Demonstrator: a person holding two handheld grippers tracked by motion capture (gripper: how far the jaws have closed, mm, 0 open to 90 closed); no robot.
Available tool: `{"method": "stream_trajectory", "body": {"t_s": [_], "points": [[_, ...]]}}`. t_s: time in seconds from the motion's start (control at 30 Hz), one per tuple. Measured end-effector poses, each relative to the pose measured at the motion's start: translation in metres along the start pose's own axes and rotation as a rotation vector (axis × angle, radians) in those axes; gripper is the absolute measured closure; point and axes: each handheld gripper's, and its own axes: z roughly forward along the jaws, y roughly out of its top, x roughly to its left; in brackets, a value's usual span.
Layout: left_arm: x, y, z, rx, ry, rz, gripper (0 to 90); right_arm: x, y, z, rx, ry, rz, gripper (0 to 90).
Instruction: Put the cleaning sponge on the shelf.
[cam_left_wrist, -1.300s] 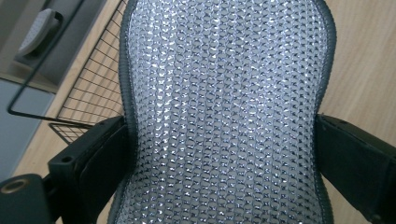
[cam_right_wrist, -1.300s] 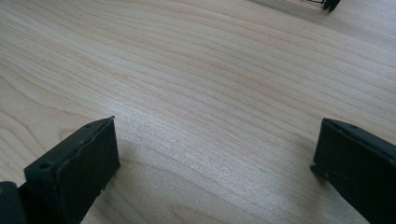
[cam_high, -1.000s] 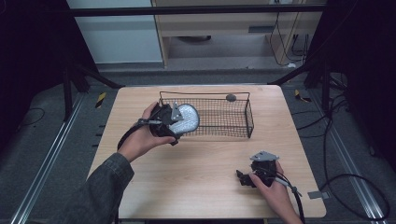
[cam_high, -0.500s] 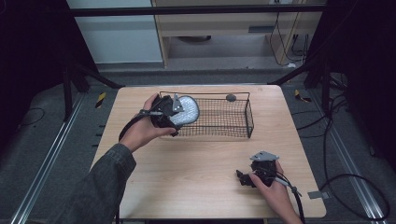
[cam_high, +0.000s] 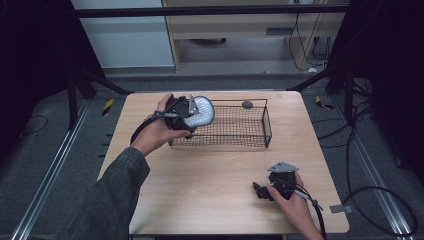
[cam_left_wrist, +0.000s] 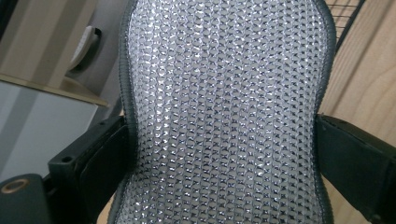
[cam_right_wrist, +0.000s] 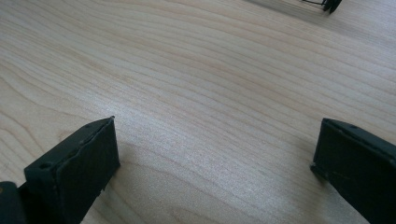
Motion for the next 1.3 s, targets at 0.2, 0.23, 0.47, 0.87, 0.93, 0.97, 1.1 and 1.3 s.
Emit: {"method": "stream_trajectory", "body": {"t_s": [0.2,0.23,0.47,0.87,0.93,0.97,1.1,1.3], "points": [[0.003,0.008,0.004,0.005,0.018,0.024,4.9,0.0,0.0,0.0,0.001,0.002,0.004,0.3],[0.003,0.009,0.005,-0.002,0.019,0.025,4.9,0.0,0.0,0.0,0.002,0.002,0.004,0.3],[0.002,0.011,0.012,0.0,0.024,0.041,4.9,0.0,0.0,0.0,0.001,0.002,0.004,0.3],[0.003,0.011,0.032,0.007,0.01,0.049,4.9,0.0,0.0,0.0,-0.001,-0.003,-0.003,0.4],[0.005,0.011,0.035,0.009,0.012,0.05,4.9,0.0,0.0,0.0,0.001,0.001,0.006,0.3],[0.006,0.01,0.037,0.011,0.006,0.046,4.9,0.0,0.0,0.001,-0.002,-0.006,-0.009,0.4],[0.007,0.009,0.043,0.014,0.001,0.042,4.9,0.0,0.0,0.0,-0.002,-0.003,-0.004,0.4],[0.007,0.009,0.044,0.009,-0.005,0.046,4.8,0.0,0.0,0.0,-0.002,-0.003,-0.004,0.3]]}}
